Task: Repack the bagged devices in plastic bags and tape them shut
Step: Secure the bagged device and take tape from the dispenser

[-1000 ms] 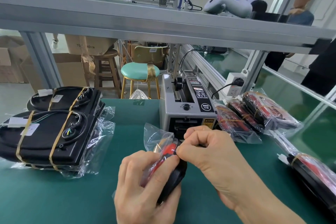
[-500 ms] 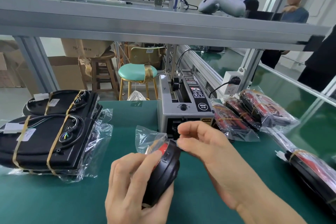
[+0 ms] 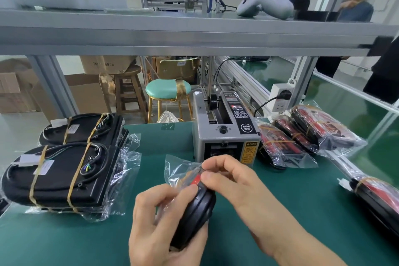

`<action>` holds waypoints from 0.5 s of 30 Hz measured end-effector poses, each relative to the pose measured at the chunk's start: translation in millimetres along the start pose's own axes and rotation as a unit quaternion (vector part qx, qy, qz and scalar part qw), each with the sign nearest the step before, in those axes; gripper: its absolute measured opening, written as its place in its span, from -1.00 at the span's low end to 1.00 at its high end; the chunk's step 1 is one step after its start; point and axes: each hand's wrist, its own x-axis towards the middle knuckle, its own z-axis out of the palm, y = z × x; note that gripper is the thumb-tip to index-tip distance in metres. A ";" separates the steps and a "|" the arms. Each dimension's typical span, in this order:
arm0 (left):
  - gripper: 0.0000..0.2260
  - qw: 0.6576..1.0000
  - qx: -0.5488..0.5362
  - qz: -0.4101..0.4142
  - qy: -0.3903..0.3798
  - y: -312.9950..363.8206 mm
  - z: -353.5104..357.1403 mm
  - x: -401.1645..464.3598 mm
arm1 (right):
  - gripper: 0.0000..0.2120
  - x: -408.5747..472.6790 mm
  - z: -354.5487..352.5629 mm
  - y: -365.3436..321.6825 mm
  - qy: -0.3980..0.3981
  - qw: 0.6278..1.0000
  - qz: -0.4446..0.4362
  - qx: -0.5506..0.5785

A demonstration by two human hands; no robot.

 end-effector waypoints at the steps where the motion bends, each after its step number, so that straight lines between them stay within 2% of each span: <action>1: -0.71 1.000 0.002 0.001 -0.011 -2.0 -3.8 3.0 | -0.74 1.9 -4.4 5.5 -0.009 1.000 0.002 0.009; 2: -0.71 1.000 0.000 -0.007 -0.016 -2.0 -8.1 7.2 | -0.67 2.4 -9.2 9.3 -0.026 1.000 0.004 0.011; 5: -0.66 0.995 -0.081 -0.055 0.002 -1.3 -14.6 10.7 | -0.29 3.1 -22.9 17.4 -0.195 0.980 0.003 -0.039; 7: -0.69 0.989 -0.133 -0.071 -0.003 -2.9 -13.2 6.7 | -0.31 3.6 -26.8 17.5 -0.242 0.970 -0.008 -0.037; 9: -0.62 0.975 -0.191 -0.113 -0.015 -11.5 -14.3 0.0 | -0.41 4.6 -29.9 14.4 -0.204 0.976 -0.038 -0.066; 11: -0.49 0.966 -0.200 -0.154 -0.058 -23.0 -21.4 -3.8 | -0.45 5.9 -35.7 10.9 -0.142 0.973 -0.087 -0.163; 13: -0.40 0.971 -0.155 -0.136 -0.120 -29.1 -29.4 -3.6 | -0.44 5.8 -39.7 5.0 -0.081 0.936 -0.146 -0.311; 15: -0.35 0.967 -0.148 -0.133 -0.161 -28.3 -32.5 -1.6 | -0.42 6.7 -38.7 -1.0 -0.053 0.888 -0.189 -0.416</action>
